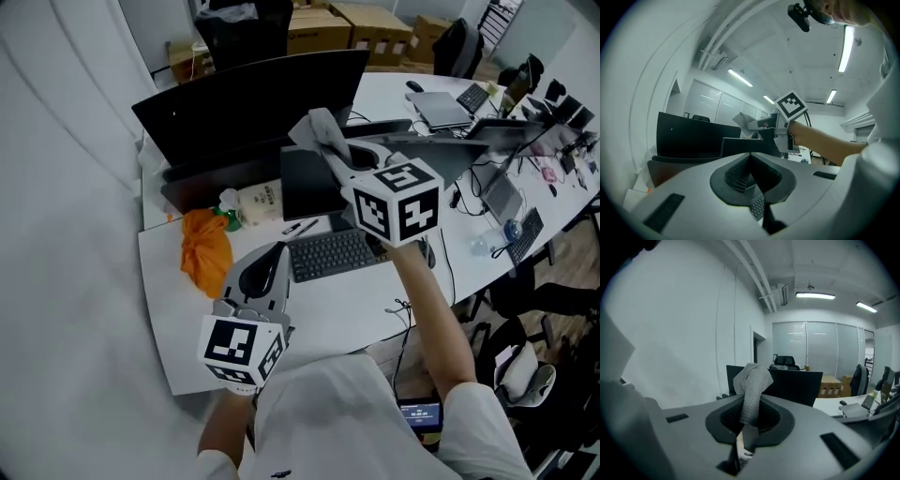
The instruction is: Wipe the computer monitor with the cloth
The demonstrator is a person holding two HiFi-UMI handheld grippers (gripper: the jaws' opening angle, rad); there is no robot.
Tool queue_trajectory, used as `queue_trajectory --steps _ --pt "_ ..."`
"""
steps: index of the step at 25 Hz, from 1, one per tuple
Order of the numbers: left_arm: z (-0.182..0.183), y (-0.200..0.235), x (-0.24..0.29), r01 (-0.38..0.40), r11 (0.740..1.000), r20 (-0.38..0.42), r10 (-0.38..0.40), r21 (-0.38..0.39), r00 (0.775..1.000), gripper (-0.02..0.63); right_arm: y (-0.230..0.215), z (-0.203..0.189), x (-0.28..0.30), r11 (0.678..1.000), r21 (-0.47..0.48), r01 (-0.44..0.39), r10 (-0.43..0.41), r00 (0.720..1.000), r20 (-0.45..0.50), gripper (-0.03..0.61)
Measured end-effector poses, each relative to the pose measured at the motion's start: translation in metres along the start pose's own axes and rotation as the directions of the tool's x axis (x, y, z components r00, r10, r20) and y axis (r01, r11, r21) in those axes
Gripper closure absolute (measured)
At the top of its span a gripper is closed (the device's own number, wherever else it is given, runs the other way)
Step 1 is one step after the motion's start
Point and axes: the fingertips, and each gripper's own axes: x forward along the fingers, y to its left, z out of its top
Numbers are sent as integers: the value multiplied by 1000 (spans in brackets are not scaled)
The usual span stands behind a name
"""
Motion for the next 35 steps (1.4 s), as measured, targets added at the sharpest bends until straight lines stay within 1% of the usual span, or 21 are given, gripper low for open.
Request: queue_trajectory --steps 2,4,6,8,9,11,12,14,16,17,21,25,27,28,29,30,31,33,35 --pt "-3 2 -1 -8 1000 -8 8 -11 1000 594 5 -4 13 999 -48 0 -3 999 -53 551" --pt "-5 3 -3 -14 1000 -13 14 -15 1000 594 10 -5 24 990 -143 10 -24 995 -96 549" --pt "-6 6 -3 -20 1000 -13 19 -16 1000 594 14 -4 33 960 -281 22 -60 990 -128 549" --pt "-8 8 -5 -27 999 -13 27 -21 1000 594 18 -5 42 913 -408 9 -82 983 -162 549" --pt "-9 9 -6 -31 999 -14 31 -25 999 595 18 -6 46 883 -470 5 -100 979 -178 549" --pt "-10 9 -8 -36 999 -17 36 -30 999 594 13 -11 53 806 -592 8 -156 968 -199 549" --pt "-11 9 -9 -38 999 -18 37 -31 999 594 11 -13 55 768 -640 5 -179 962 -207 549" --pt "-11 10 -11 -42 999 -22 42 -31 999 595 10 -17 59 709 -705 -15 -202 954 -223 549" --pt "-11 11 -13 -49 998 -23 48 -29 999 595 11 -21 64 657 -753 -43 -214 947 -241 549" --pt "-11 12 -13 -51 998 -22 51 -29 998 595 12 -23 66 625 -779 -57 -224 942 -249 549" --pt "-14 14 -15 -50 998 -25 49 -29 998 594 9 -33 69 467 -879 -95 -291 922 -254 551" --pt "-16 12 -12 -41 999 -33 40 -26 999 594 -5 -36 62 304 -945 -124 -376 896 -238 551" --pt "-19 9 -11 -32 999 -41 31 -25 999 594 -15 -38 57 238 -961 -140 -413 881 -231 551" --pt "-20 8 -10 -28 999 -44 27 -24 999 595 -20 -40 54 213 -966 -148 -430 873 -229 551" --pt "-20 6 -9 -25 999 -47 23 -22 999 594 -25 -41 51 197 -968 -154 -444 867 -228 551" --pt "-20 4 -8 -21 1000 -49 20 -21 999 594 -30 -42 48 190 -969 -159 -454 861 -231 551" --pt "-20 2 -7 -17 1000 -50 16 -20 999 594 -35 -44 45 193 -967 -164 -460 856 -236 551" --pt "-20 -1 -5 -11 1000 -51 10 -17 999 594 -44 -48 39 208 -963 -174 -468 846 -254 551" --pt "-20 -2 -2 -6 1000 -52 5 -14 999 594 -55 -53 31 209 -960 -187 -484 833 -268 551"
